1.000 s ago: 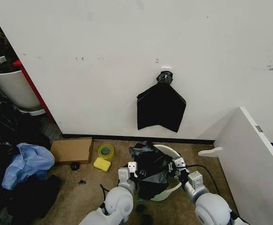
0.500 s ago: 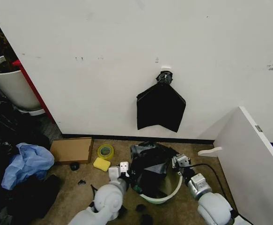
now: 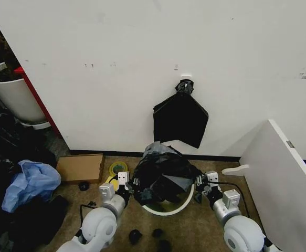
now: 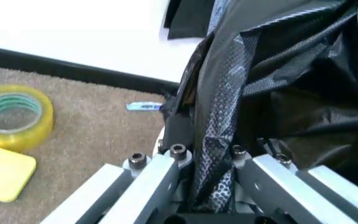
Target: Place the garbage bag over the trash bin.
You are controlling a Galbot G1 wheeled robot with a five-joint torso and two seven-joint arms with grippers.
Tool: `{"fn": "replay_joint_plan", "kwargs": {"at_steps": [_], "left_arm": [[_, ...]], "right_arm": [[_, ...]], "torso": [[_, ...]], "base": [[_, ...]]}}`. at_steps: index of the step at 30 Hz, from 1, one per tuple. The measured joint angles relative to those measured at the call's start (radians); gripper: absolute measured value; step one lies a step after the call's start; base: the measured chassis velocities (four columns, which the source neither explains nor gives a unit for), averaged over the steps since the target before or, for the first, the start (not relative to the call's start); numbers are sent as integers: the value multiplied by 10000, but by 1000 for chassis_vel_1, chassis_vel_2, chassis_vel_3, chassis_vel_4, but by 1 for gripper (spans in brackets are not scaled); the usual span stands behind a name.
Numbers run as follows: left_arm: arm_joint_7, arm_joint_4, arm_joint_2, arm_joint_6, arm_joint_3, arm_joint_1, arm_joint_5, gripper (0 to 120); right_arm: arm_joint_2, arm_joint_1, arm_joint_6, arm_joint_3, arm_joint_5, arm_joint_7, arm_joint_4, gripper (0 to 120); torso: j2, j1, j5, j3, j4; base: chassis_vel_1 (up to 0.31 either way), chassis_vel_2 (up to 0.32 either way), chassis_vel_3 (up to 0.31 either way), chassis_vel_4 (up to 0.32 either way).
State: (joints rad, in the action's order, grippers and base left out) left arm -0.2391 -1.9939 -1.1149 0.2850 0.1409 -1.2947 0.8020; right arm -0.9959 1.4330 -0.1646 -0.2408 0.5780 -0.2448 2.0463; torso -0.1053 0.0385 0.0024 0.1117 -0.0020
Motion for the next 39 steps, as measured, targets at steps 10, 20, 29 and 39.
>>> {"fn": "replay_joint_plan", "kwargs": {"at_steps": [10, 20, 29, 39], "left_arm": [[-124, 76, -79, -532, 952, 302, 271, 0], [-199, -26, -31, -448, 1753, 864, 893, 0], [-318, -179, -13, -291, 1909, 1057, 1154, 0], [-393, 350, -292, -430, 1430, 1386, 778, 0]], "right_arm": [[141, 201, 1017, 78, 532, 1756, 20, 0], [-2, 125, 3356, 214, 111, 4976, -1707, 0], [-408, -346, 5499, 118, -1995, 5391, -3183, 10], [-355, 21, 7076, -1008, -2504, 6083, -2891, 46]], "torso": [[0, 0, 0, 0, 0], [0, -1, 2, 0, -1], [0, -1, 4, 1, 0], [0, -1, 3, 0, -1]], "base": [[0, 0, 0, 0], [0, 0, 0, 0], [0, 0, 0, 0], [0, 0, 0, 0]]}}
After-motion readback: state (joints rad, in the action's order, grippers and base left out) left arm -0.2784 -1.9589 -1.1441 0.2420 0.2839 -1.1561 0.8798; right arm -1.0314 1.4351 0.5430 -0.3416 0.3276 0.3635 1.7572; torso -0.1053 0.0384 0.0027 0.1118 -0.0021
